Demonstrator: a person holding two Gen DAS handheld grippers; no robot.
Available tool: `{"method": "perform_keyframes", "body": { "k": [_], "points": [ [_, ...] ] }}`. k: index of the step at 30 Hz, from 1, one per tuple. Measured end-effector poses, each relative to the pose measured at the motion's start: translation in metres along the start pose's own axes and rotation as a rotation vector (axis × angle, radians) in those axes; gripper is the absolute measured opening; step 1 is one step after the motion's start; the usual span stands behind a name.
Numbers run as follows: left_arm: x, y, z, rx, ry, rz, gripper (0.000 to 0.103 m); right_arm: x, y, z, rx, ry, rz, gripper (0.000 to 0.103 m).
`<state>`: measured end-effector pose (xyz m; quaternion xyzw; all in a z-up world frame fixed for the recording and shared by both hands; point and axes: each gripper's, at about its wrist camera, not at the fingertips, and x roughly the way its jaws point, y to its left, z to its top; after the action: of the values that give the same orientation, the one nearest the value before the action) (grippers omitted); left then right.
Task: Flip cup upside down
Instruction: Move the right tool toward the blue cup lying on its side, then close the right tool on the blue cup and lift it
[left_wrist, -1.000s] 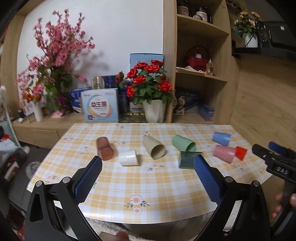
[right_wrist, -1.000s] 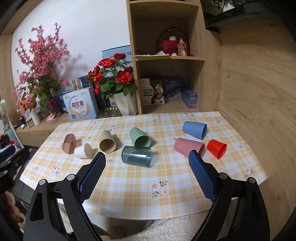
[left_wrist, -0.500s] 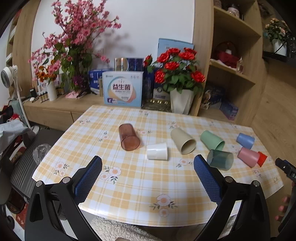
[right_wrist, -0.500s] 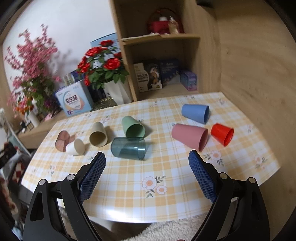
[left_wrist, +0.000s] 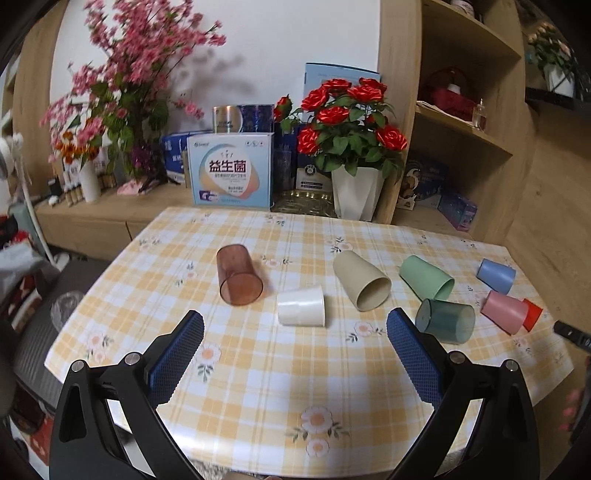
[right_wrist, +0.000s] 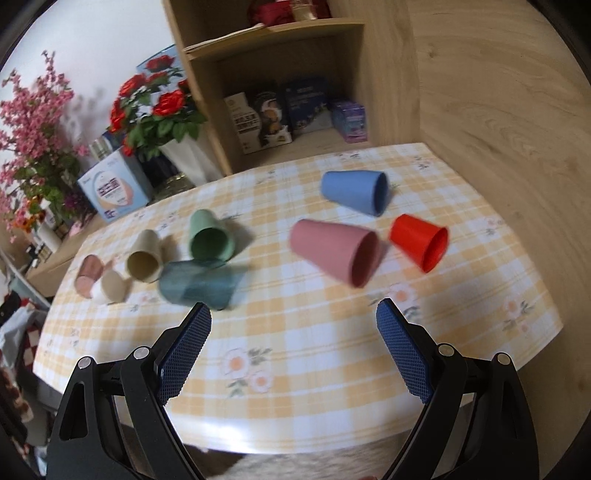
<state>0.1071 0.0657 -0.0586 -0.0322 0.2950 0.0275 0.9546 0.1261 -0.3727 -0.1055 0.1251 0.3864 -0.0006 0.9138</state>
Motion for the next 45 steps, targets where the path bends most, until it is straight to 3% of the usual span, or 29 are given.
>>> {"method": "perform_keyframes", "body": {
  "k": [2,9,17,21,24,31,36,41,45],
  "points": [
    [0.009,-0.005,0.004,0.015,0.002,0.002,0.097,0.004,-0.010,0.010,-0.027,0.016,-0.001,0.088],
    [0.030,-0.001,0.012,-0.018,0.001,-0.007,0.097,0.049,-0.020,0.063,-0.326,0.066,-0.117,0.088],
    [0.057,0.013,0.006,-0.064,0.069,0.020,0.097,0.143,-0.046,0.130,-0.389,0.181,-0.159,0.088],
    [0.068,0.017,0.001,-0.060,0.099,0.043,0.097,0.188,-0.042,0.152,-0.517,0.232,-0.190,0.088],
    [0.077,0.019,-0.002,-0.063,0.122,0.051,0.097,0.224,-0.038,0.157,-0.599,0.318,-0.194,0.088],
    [0.089,0.018,-0.010,-0.065,0.159,0.078,0.097,0.270,-0.039,0.160,-0.623,0.426,-0.213,0.088],
    [0.093,0.014,-0.014,-0.059,0.170,0.067,0.097,0.290,-0.053,0.162,-0.535,0.491,-0.223,0.088],
    [0.101,0.015,-0.016,-0.065,0.187,0.076,0.097,0.297,-0.060,0.164,-0.480,0.519,-0.221,0.071],
    [0.102,0.014,-0.018,-0.065,0.193,0.077,0.097,0.304,-0.064,0.170,-0.414,0.520,-0.221,0.070]
  ]
}}
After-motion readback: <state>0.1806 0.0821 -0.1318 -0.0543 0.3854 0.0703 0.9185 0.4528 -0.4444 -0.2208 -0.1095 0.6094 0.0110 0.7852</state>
